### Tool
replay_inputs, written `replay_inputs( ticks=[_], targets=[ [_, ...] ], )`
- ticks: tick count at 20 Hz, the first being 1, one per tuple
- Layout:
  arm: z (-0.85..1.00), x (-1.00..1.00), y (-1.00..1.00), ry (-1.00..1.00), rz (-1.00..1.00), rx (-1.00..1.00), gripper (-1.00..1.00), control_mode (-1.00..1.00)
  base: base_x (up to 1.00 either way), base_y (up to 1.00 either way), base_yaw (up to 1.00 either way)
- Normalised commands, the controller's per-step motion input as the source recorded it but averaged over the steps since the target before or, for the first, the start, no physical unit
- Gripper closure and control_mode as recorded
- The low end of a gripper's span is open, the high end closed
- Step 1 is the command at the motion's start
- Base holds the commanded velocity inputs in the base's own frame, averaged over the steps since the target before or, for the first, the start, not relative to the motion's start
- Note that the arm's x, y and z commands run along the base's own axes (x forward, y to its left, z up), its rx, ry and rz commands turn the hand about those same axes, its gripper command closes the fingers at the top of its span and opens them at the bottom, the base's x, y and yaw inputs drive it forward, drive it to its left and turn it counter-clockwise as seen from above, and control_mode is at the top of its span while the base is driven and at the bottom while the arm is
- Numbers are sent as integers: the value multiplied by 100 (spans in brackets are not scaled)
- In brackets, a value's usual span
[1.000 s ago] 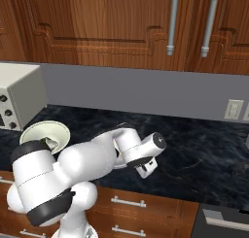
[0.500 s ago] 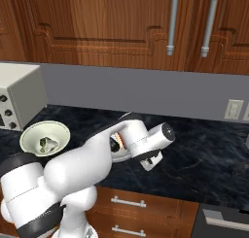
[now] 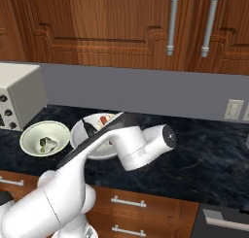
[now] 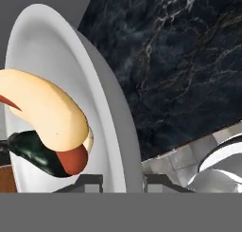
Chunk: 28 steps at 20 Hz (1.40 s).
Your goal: Place the bowl containing the hot dog and eggplant in the microwave. Close the microwave door and press the start button to microwave the meal.
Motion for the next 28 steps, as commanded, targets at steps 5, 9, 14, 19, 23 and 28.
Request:
replay_inputs(
  ticks=[5,9,14,19,23,28],
  targets=[
    [63,-100,61,-12,14,7,100,-100,0,0,0],
    [80,-84,35,-4,11,-2,100,-100,0,0,0],
    [22,-3,5,2,0,-4,100,-100,0,0,0],
    [-3,-20,7,3,7,-6,100,-100,0,0,0],
    [-11,-81,0,1,30,-6,100,-100,0,0,0],
    [13,38,-2,0,4,2,100,-100,0,0,0]
  ],
)
